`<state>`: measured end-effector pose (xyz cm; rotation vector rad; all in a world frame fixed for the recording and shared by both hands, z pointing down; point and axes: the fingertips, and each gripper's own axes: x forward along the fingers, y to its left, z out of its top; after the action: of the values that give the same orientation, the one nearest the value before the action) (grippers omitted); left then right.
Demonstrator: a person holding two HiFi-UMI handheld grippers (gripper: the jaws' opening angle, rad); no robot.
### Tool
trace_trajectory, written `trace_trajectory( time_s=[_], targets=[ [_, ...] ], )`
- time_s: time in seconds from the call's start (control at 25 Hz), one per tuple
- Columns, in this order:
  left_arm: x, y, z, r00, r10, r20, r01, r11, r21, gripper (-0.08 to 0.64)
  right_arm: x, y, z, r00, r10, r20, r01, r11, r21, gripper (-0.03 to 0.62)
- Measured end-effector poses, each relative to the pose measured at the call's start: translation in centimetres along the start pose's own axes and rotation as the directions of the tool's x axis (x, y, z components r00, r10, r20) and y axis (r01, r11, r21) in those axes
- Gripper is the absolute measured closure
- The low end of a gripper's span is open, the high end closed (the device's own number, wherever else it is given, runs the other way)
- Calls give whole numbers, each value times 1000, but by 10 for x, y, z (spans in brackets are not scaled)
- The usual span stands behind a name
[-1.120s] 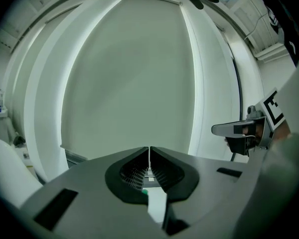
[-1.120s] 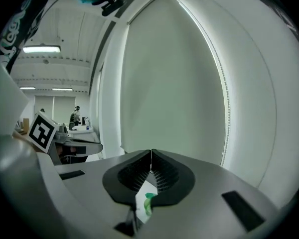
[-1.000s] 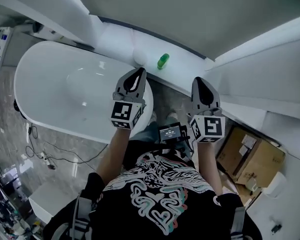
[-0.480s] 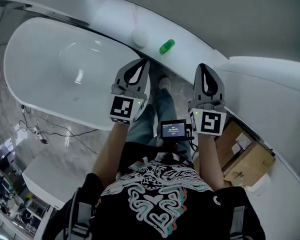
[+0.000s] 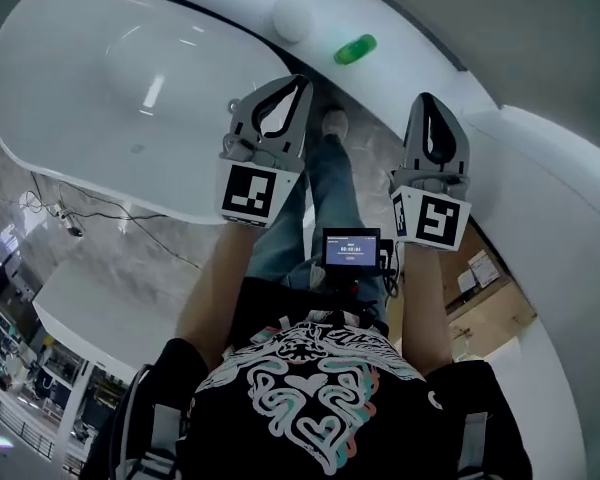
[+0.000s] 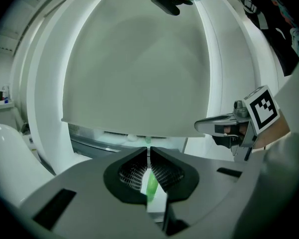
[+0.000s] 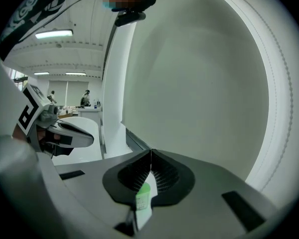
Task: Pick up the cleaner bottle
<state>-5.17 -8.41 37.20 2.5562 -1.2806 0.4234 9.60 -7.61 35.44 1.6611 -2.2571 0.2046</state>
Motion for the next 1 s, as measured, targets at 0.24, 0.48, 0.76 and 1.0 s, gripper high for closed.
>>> trace_trajectory(
  time_s=[0.24, 0.48, 0.76, 1.0],
  targets=[
    [18, 10, -40, 1000, 24, -1, -24, 1000, 18, 537, 23, 3, -48, 1000, 19, -18, -19, 1000, -3, 565],
    [20, 13, -82, 998, 53, -38, -53, 999, 13, 537, 35, 10, -82, 999, 24, -37, -24, 1000, 13, 565],
    [34, 8, -112, 992, 37, -117, -32, 998, 50, 537, 51, 5, -106, 998, 37, -49, -37, 999, -15, 565],
    [55, -5, -141, 985, 7, -172, 1, 999, 47, 537, 63, -2, -140, 997, 44, -64, -45, 999, -10, 565]
  ],
)
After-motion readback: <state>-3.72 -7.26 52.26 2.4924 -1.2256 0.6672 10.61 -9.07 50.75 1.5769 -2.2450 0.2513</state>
